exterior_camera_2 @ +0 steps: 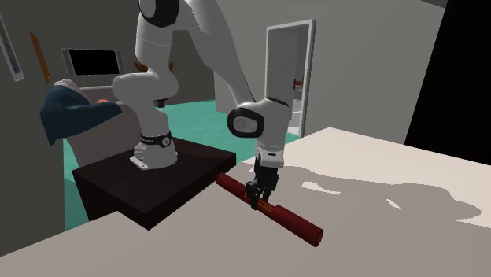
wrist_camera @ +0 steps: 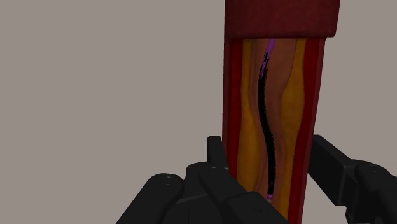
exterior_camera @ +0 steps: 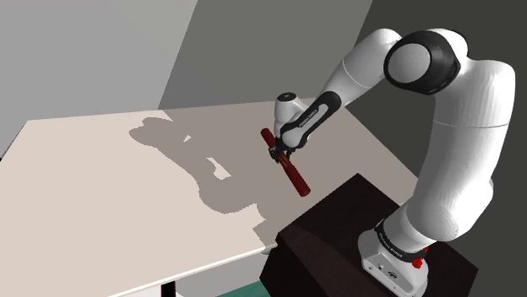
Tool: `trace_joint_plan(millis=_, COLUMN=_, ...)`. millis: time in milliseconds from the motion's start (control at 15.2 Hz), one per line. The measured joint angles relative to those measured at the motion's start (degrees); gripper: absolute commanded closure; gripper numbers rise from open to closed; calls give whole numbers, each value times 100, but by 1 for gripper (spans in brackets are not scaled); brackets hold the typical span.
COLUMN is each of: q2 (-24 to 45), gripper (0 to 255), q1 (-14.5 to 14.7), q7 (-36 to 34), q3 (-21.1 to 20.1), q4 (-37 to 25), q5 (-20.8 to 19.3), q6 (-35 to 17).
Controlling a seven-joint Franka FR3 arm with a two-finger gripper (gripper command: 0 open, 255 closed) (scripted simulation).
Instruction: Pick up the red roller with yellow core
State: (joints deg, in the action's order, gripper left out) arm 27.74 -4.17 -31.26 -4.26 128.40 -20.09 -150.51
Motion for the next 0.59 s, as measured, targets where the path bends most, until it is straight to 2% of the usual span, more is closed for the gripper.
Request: trace_joint_plan(millis=594, q2=-656, gripper=255, q1=-107, q7=223, q3=-169, q4=156, q5=244, q6=490)
